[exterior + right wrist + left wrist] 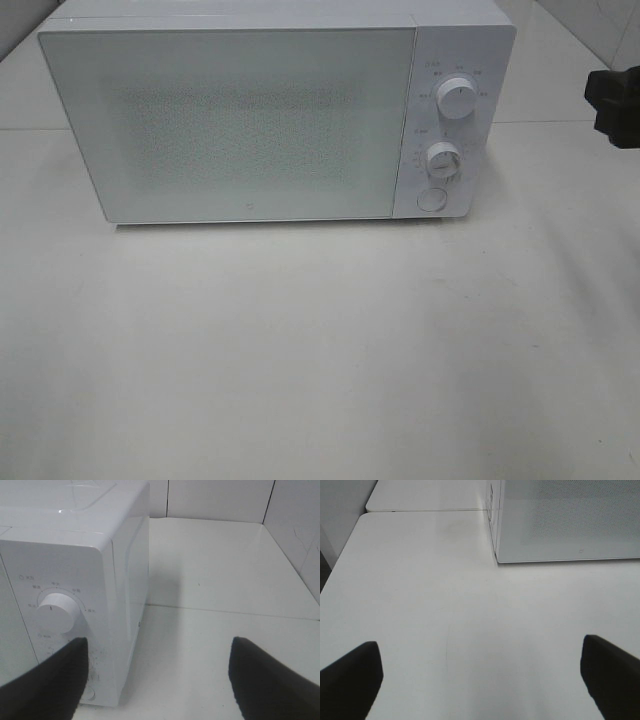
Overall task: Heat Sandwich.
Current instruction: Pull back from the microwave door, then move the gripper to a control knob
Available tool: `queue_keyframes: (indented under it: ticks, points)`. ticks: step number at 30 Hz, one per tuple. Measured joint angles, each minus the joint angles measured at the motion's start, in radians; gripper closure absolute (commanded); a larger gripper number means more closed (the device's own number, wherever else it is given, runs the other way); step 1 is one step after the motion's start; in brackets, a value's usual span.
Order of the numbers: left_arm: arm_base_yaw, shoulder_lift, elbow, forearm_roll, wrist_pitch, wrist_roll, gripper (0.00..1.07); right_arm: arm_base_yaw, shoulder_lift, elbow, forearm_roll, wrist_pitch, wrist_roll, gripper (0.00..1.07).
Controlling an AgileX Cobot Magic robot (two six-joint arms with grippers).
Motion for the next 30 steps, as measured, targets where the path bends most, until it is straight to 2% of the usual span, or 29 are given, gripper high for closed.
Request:
queue_keyframes:
  ticks: [8, 11, 13, 15, 16, 20, 30]
  points:
    - [0.000, 0.000, 0.000, 0.000, 0.000, 0.000, 0.03, 0.042, 0.062, 0.091, 0.091, -0.211, -0.050, 0.31]
    - [0.000, 0.000, 0.000, 0.000, 0.000, -0.001, 0.03, 0.128, 0.107, 0.121, 0.197, -0.288, -0.118, 0.31]
    - [0.000, 0.000, 0.000, 0.000, 0.000, -0.001, 0.03, 0.147, 0.117, 0.125, 0.224, -0.302, -0.140, 0.31]
    - [0.000, 0.000, 0.000, 0.000, 0.000, -0.001, 0.03, 0.217, 0.156, 0.134, 0.332, -0.349, -0.198, 0.31]
    - [0.000, 0.000, 0.000, 0.000, 0.000, -0.001, 0.03, 0.217, 0.156, 0.134, 0.332, -0.349, -0.198, 0.31]
    - [0.000, 0.000, 0.000, 0.000, 0.000, -0.001, 0.03, 0.338, 0.226, 0.136, 0.477, -0.425, -0.268, 0.31]
    - [0.000, 0.000, 0.000, 0.000, 0.000, -0.001, 0.03, 0.541, 0.383, 0.135, 0.710, -0.605, -0.299, 0.31]
